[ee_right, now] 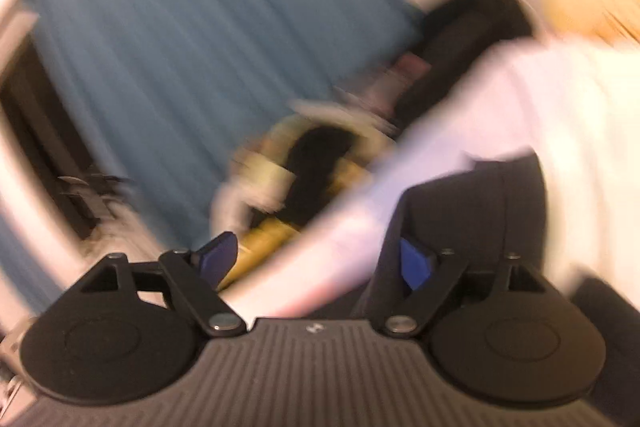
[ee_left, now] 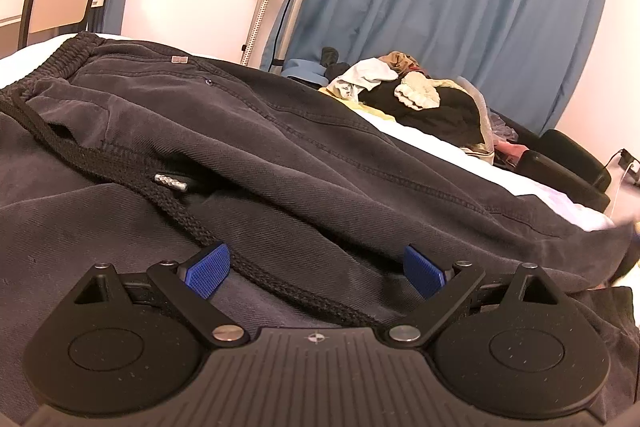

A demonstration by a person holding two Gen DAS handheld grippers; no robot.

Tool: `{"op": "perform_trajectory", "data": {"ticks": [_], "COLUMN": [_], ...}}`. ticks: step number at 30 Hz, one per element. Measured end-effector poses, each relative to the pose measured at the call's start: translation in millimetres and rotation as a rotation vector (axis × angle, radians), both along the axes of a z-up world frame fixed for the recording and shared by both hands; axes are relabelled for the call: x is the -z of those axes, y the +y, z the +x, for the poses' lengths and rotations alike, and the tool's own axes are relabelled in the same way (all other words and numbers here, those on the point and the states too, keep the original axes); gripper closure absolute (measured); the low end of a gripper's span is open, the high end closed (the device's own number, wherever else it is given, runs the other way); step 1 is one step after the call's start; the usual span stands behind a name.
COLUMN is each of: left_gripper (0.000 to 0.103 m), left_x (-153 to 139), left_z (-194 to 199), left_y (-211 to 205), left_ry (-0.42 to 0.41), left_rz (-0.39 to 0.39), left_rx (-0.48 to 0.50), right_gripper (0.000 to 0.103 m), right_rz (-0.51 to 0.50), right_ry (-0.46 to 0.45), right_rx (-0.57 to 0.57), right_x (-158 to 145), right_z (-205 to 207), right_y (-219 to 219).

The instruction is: Fold clothes

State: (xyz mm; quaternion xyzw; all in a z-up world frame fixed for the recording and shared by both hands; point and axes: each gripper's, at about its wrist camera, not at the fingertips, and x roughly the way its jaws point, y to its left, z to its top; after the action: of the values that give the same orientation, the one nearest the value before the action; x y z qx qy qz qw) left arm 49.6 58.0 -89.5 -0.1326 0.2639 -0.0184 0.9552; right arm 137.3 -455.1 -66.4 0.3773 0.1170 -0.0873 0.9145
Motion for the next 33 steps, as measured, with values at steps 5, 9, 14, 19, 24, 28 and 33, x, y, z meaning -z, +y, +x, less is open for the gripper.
{"op": "perform_trajectory", "data": {"ticks": [5, 9, 14, 19, 24, 28, 33], "left_gripper": [0.008, 0.008, 0.008, 0.008, 0.008, 0.008, 0.008], "left_x": [0, 1, 2, 4, 5, 5, 5], "left_z": [0, 1, 2, 3, 3, 5, 5], "left_y": [0, -1, -1, -2, -2, -3, -4], "left_ry": [0.008, 0.014, 0.018, 0.022, 0.022, 0.023, 0.021], "left_rz": [-0.001, -0.005, -0.005, 0.008, 0.006, 0.009, 0.016], "left_rx": [-0.001, 0.001, 0.0, 0.0, -0.003, -0.005, -0.004], "right_gripper": [0.027, 0.027, 0.027, 0.05, 0.057, 0.071, 0.094], "right_rz": [0.285, 0.367, 0.363, 0.342, 0.221, 0.205, 0.08], "right_ry": [0.121, 0.125, 0.188, 0.147, 0.036, 0.232, 0.273], "right_rx": [0.241, 0.366, 0.433, 0.343, 0.062, 0.043, 0.062], "right_x": [44, 53, 59, 69, 62, 70, 49], "right_z": [-27, -49, -57, -34, 0, 12, 18], "right_y": [-46, -62, -67, -79, -89, -80, -65]}}
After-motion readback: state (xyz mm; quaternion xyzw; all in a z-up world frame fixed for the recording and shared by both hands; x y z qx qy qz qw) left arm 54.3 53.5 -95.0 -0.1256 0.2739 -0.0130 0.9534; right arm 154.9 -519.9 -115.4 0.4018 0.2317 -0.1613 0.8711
